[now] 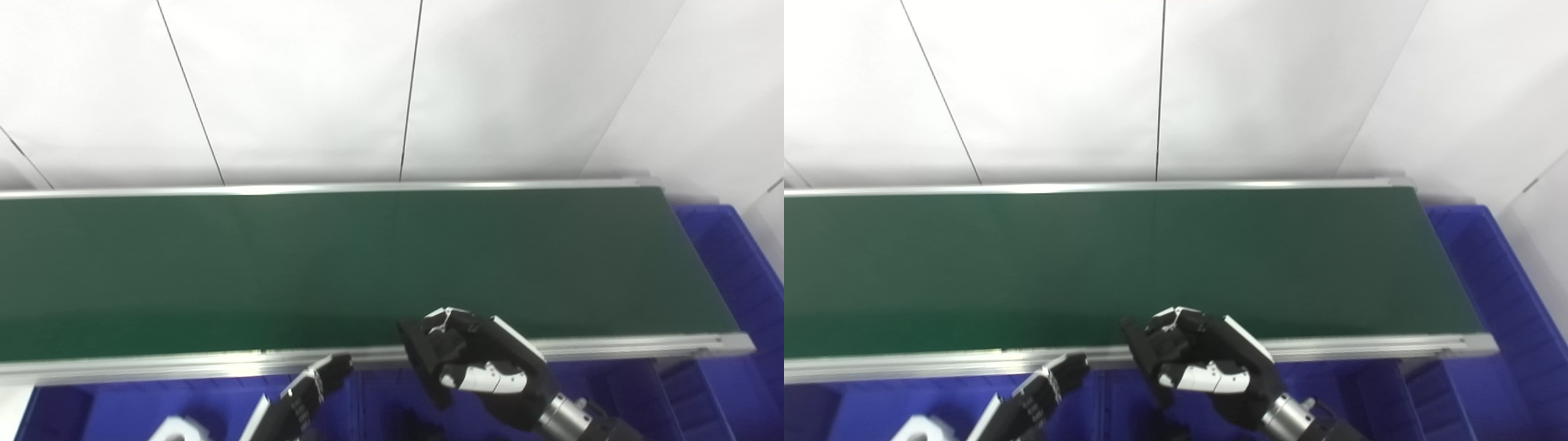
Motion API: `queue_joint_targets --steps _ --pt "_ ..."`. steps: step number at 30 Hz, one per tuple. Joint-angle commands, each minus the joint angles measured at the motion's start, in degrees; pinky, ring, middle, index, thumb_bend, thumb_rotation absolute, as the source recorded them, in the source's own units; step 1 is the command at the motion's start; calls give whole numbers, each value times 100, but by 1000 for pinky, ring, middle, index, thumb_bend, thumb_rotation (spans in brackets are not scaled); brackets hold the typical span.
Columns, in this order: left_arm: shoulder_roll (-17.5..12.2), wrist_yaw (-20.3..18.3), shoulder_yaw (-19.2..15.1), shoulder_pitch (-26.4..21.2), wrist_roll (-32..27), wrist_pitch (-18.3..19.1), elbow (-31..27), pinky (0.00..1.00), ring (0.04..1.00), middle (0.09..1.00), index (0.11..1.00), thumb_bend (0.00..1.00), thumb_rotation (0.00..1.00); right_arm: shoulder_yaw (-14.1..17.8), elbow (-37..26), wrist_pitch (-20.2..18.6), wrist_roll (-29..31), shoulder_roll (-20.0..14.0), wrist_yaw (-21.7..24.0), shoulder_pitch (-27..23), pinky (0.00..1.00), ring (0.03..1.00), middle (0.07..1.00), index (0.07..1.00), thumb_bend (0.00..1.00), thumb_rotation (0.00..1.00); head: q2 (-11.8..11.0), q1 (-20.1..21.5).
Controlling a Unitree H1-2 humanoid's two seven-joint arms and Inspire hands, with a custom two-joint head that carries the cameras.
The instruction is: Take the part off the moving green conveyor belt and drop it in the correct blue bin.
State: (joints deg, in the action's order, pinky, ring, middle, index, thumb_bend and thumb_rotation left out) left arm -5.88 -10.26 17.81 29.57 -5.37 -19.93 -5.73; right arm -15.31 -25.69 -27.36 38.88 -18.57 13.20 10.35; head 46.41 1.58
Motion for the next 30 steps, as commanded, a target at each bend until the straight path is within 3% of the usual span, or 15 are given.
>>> queue_joint_targets --steps 1,7,11,17,23,27,30 --pt "-92 -123 -32 67 -137 42 -303 874 873 847 816 855 752 137 -330 45 179 -186 -194 80 232 294 412 522 519 0 138 30" --pt "-208 -227 -79 46 -341 240 -545 851 862 838 804 853 722 338 -476 45 93 -483 -665 237 237 295 415 527 518 0 373 72" --pt "-281 -284 -91 54 -433 381 -697 864 872 846 809 831 712 358 -585 67 -646 -571 -809 252 234 292 414 526 519 0 513 125" --pt "-295 -254 -127 70 -423 677 -1030 863 869 843 806 822 696 -64 -717 209 -2903 -952 -789 134 246 298 415 531 518 0 767 152" --pt "-282 -243 -156 101 -398 825 -1204 860 867 836 799 827 697 -673 -413 593 -5033 -997 -834 97 272 344 441 530 520 0 876 137" --pt "-248 -220 -163 123 -350 847 -1229 841 858 827 791 838 703 -1493 -19 932 -7782 -1172 -1168 -49 233 297 464 496 525 0 881 142" --pt "-238 -250 -153 113 -430 834 -1207 856 863 835 794 813 689 -1710 182 921 -8559 -1107 -1293 -64 161 227 470 487 528 0 876 134"
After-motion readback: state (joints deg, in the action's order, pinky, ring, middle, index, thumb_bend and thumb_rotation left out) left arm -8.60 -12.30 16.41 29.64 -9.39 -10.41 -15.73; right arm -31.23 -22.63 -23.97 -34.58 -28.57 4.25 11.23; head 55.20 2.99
